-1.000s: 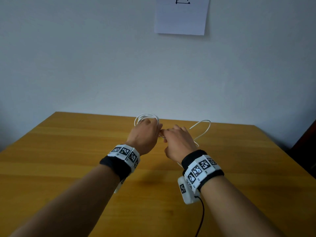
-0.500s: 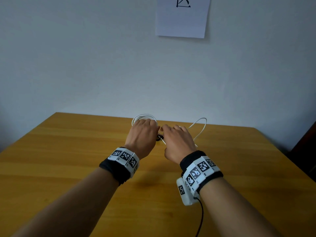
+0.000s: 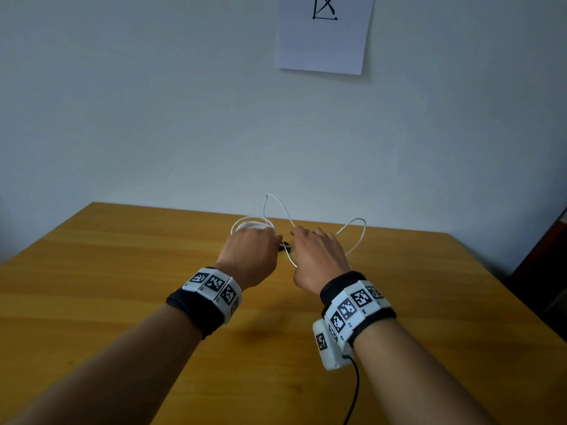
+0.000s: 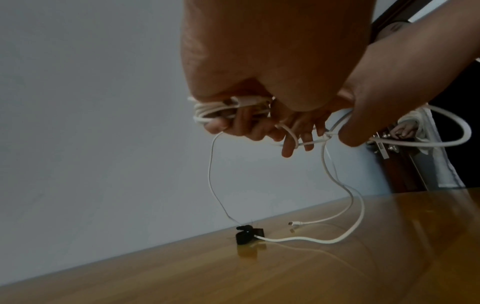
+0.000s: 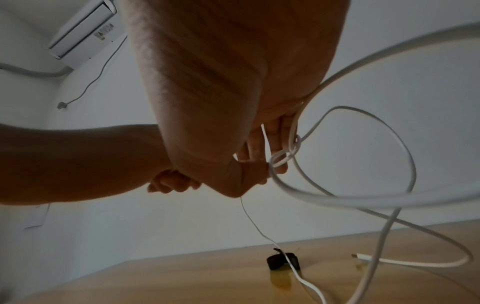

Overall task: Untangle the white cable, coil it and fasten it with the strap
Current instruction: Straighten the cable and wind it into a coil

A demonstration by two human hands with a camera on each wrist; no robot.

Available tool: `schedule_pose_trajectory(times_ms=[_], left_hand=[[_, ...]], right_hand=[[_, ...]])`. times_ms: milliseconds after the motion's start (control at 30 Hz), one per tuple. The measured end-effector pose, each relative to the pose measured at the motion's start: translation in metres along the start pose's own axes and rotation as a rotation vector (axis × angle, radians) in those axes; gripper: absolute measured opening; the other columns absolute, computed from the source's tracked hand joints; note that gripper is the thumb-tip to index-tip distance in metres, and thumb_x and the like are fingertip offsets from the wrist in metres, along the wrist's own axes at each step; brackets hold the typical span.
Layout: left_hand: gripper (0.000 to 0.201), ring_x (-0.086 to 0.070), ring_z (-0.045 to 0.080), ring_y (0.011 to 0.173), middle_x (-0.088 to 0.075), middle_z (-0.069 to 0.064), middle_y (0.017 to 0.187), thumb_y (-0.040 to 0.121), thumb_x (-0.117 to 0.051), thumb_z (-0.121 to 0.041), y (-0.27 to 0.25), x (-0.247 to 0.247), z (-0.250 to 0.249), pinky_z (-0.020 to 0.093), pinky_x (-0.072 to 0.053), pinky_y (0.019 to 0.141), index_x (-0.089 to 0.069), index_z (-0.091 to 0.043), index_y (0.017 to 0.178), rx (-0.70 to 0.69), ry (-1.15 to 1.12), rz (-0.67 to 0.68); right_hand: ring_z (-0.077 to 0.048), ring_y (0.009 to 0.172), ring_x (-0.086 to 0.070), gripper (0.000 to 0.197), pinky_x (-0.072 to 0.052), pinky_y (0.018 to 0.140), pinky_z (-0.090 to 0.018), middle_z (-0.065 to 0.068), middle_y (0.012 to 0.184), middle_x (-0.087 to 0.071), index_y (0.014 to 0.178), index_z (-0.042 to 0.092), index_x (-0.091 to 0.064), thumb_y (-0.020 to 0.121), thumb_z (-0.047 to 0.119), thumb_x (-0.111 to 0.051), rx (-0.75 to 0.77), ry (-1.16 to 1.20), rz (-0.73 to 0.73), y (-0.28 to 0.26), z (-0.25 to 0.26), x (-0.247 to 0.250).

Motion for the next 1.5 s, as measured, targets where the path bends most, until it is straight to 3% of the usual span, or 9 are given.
schedule_pose_trajectory(times_ms=[133,433,633,767,833,1000,1200,1367,1500], left_hand=[[0.054,-0.047,0.019,0.055,-0.052,0.003,0.062,0.1,-0.033,-0.05,0.002,-0.009,0.007,0.029,-0.029,0.048,-0.047,-0.011,0.064,0.115,-0.078,0.102],[0.066,-0.022,0.013,0.04,-0.031,-0.002,0.048,0.088,-0.054,-0.066,0.003,-0.018,0.024,0.027,-0.02,0.045,-0.029,-0.016,0.052,0.38,-0.461,0.241],[0.067,-0.036,0.014,0.04,-0.043,0.001,0.046,0.094,-0.041,-0.066,0.0,-0.028,0.026,0.026,-0.035,0.052,-0.046,-0.017,0.05,0.384,-0.732,0.399],[0.064,-0.05,0.019,0.056,-0.053,0.006,0.057,0.098,-0.039,-0.06,-0.002,-0.033,0.026,0.032,-0.047,0.067,-0.049,-0.014,0.054,0.371,-0.831,0.431],[0.061,-0.052,0.018,0.058,-0.052,0.002,0.057,0.1,-0.039,-0.055,-0.004,-0.033,0.026,0.033,-0.049,0.067,-0.049,-0.016,0.054,0.374,-0.905,0.441],[0.063,-0.038,0.018,0.043,-0.041,0.0,0.046,0.101,-0.043,-0.051,-0.002,-0.025,0.031,0.027,-0.04,0.05,-0.041,-0.015,0.049,0.411,-0.951,0.357],[0.062,-0.017,0.016,0.043,-0.025,-0.002,0.045,0.101,-0.05,-0.039,0.002,-0.012,0.027,0.025,-0.018,0.044,-0.026,-0.021,0.047,0.471,-1.167,0.286],[0.062,-0.023,0.016,0.038,-0.027,-0.002,0.043,0.094,-0.063,-0.04,0.003,-0.008,0.043,0.023,-0.023,0.043,-0.03,-0.023,0.044,0.577,-1.166,0.108],[0.063,-0.031,0.016,0.035,-0.033,0.0,0.042,0.093,-0.059,-0.05,0.004,-0.009,0.036,0.024,-0.031,0.046,-0.034,-0.019,0.044,0.566,-1.08,0.125]], right_hand=[[-0.026,0.117,-0.057,0.06,-0.044,0.103,-0.037,-0.005,0.125,-0.066,0.134,0.011,-0.051,0.078,0.006,-0.07,0.011,0.014,-0.024,-0.001,-0.003,-0.001],[-0.024,0.123,-0.055,0.059,-0.043,0.107,-0.036,-0.004,0.133,-0.062,0.137,0.015,-0.05,0.083,0.002,-0.07,-0.026,0.114,-0.024,-0.002,-0.016,-0.002],[-0.024,0.132,-0.05,0.054,-0.042,0.111,-0.036,-0.002,0.143,-0.055,0.144,0.017,-0.047,0.094,0.002,-0.061,-0.124,0.295,-0.021,-0.008,-0.031,0.0],[-0.022,0.13,-0.05,0.052,-0.048,0.106,-0.036,-0.002,0.14,-0.051,0.144,0.019,-0.049,0.097,-0.003,-0.054,-0.185,0.419,-0.011,-0.009,-0.041,-0.005],[-0.022,0.126,-0.054,0.05,-0.051,0.103,-0.036,-0.005,0.139,-0.049,0.143,0.021,-0.05,0.097,0.0,-0.054,-0.234,0.453,0.016,-0.008,-0.049,-0.013],[-0.024,0.1,-0.066,0.046,-0.057,0.094,-0.04,-0.009,0.137,-0.048,0.139,0.024,-0.053,0.097,0.006,-0.052,-0.382,0.533,0.053,-0.008,-0.07,-0.034],[-0.024,0.126,-0.054,0.038,-0.051,0.104,-0.042,-0.005,0.136,-0.057,0.134,0.015,-0.061,0.098,0.003,-0.054,-0.374,0.5,0.012,-0.008,-0.077,-0.042],[-0.026,0.134,-0.042,0.037,-0.045,0.109,-0.039,-0.007,0.136,-0.051,0.136,0.015,-0.056,0.1,0.008,-0.05,-0.357,0.372,0.073,-0.014,-0.078,-0.046],[-0.028,0.144,-0.03,0.065,-0.034,0.118,-0.043,-0.007,0.15,-0.037,0.151,0.016,-0.038,0.09,0.016,-0.06,-0.36,0.464,0.169,-0.018,-0.066,-0.038]])
Point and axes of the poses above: each hand's wrist, its own y-axis towards the middle knuckle, its own x-axis out of the back of the hand, z = x × y, the point moved 6 cm from there along y, towards the middle knuckle
